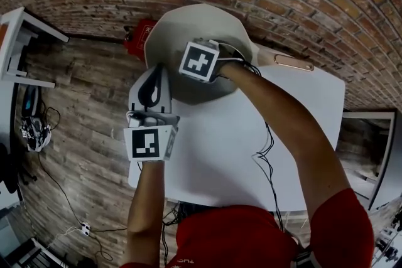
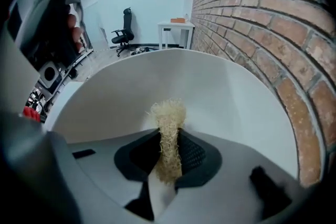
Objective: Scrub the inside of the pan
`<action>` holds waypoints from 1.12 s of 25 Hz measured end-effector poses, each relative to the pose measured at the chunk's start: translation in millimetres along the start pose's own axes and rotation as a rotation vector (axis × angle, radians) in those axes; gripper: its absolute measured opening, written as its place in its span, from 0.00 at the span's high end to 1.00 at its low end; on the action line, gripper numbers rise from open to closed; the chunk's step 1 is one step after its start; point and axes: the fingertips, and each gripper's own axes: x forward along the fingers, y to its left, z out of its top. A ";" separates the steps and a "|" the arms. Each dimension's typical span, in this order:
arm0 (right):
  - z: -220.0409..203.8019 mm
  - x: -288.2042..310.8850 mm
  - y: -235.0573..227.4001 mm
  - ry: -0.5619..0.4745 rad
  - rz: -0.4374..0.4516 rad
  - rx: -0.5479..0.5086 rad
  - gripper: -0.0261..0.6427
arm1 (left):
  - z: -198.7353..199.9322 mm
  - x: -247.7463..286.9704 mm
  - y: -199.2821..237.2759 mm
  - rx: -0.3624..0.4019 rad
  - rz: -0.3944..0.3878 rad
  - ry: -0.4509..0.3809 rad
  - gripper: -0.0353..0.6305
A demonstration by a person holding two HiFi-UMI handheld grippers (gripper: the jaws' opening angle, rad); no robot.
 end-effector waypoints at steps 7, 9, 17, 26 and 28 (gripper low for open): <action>-19.6 0.7 -52.4 0.023 -0.113 0.097 0.83 | 5.3 -0.7 -2.7 -0.004 -0.031 -0.027 0.93; -26.3 -3.2 -65.7 0.045 -0.162 0.116 0.83 | 2.8 -3.0 -0.7 -0.004 -0.024 -0.019 0.93; -17.5 -17.8 -14.8 -0.020 -0.030 0.066 0.83 | -2.7 -1.9 5.9 0.013 -0.010 0.002 0.93; -7.7 -19.8 64.9 -0.010 0.125 -0.146 0.83 | -1.7 -1.8 3.3 0.005 -0.015 0.013 0.93; -13.9 -15.7 63.4 0.013 0.122 -0.150 0.83 | 1.2 -2.6 3.1 0.005 -0.014 0.008 0.93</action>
